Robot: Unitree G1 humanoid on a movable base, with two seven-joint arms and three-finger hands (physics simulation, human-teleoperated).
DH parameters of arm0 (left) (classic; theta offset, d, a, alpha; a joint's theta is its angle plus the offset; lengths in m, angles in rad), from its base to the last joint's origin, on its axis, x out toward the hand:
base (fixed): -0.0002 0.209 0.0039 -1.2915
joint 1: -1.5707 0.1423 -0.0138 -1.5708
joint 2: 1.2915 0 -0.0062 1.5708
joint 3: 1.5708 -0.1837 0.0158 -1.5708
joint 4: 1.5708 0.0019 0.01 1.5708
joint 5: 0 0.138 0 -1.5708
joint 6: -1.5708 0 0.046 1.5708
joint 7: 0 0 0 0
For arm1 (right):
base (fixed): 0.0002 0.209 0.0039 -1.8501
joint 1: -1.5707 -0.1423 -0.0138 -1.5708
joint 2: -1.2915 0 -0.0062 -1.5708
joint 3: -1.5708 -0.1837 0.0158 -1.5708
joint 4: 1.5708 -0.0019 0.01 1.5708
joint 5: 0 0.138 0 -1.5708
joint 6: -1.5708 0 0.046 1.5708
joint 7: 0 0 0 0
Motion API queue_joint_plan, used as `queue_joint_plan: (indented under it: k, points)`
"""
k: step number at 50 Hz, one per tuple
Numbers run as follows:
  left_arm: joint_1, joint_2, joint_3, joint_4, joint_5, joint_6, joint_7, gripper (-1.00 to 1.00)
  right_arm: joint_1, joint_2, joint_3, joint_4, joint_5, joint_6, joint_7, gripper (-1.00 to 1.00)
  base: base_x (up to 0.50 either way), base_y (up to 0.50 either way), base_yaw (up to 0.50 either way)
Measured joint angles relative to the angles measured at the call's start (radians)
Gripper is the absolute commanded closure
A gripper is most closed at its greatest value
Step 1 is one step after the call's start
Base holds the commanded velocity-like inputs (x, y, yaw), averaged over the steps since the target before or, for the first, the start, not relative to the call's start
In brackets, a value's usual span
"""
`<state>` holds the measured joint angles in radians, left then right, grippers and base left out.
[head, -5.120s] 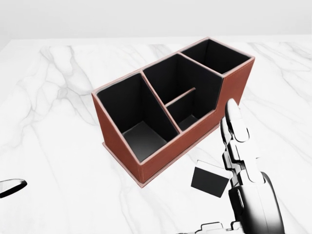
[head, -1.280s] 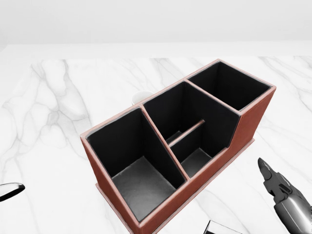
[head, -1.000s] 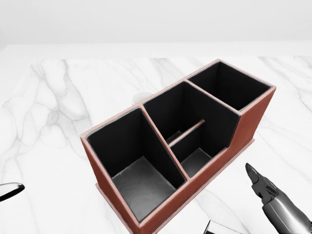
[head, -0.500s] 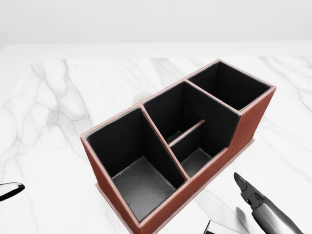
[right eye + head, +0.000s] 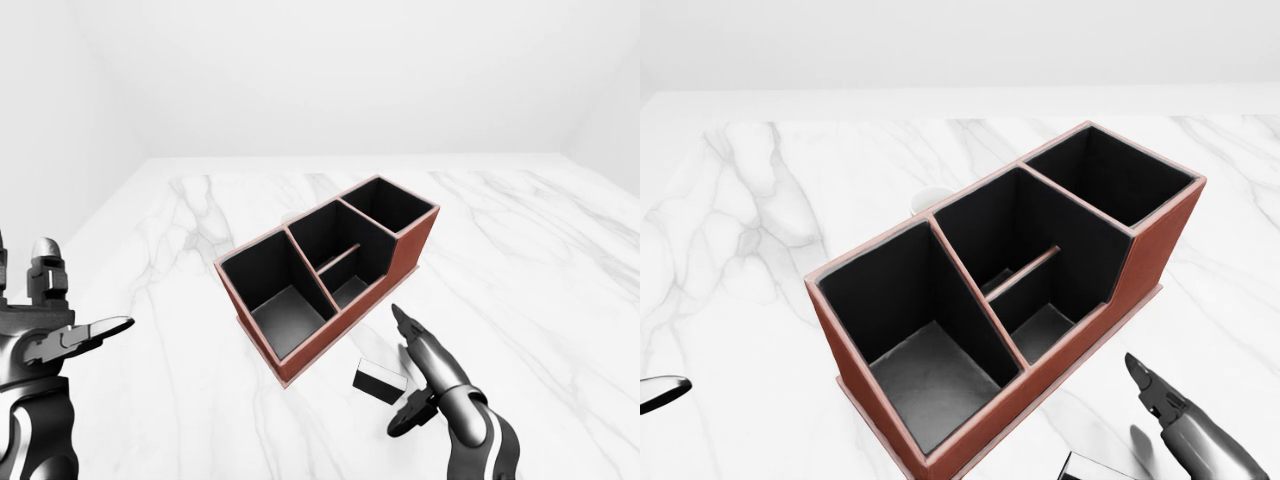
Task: Pick up the book and place it in the left compartment of the caddy.
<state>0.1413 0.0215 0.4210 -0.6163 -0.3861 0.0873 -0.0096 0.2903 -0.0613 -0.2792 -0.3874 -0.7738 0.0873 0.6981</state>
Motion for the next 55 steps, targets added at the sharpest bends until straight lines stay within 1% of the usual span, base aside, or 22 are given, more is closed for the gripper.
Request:
queue_joint_plan:
  k: [17,55]
  points:
    - [-0.002,0.001,0.004,-0.002,-0.004,0.000,0.000,-1.00,-0.028,-0.024,0.011,0.057,-0.002,0.000,0.000,-1.00,0.00,0.00,0.00]
    - [-0.002,0.001,0.007,-0.006,-0.007,0.000,0.001,-1.00,-0.050,-0.050,0.016,0.180,0.040,0.000,0.000,-1.00,0.00,0.00,0.00]
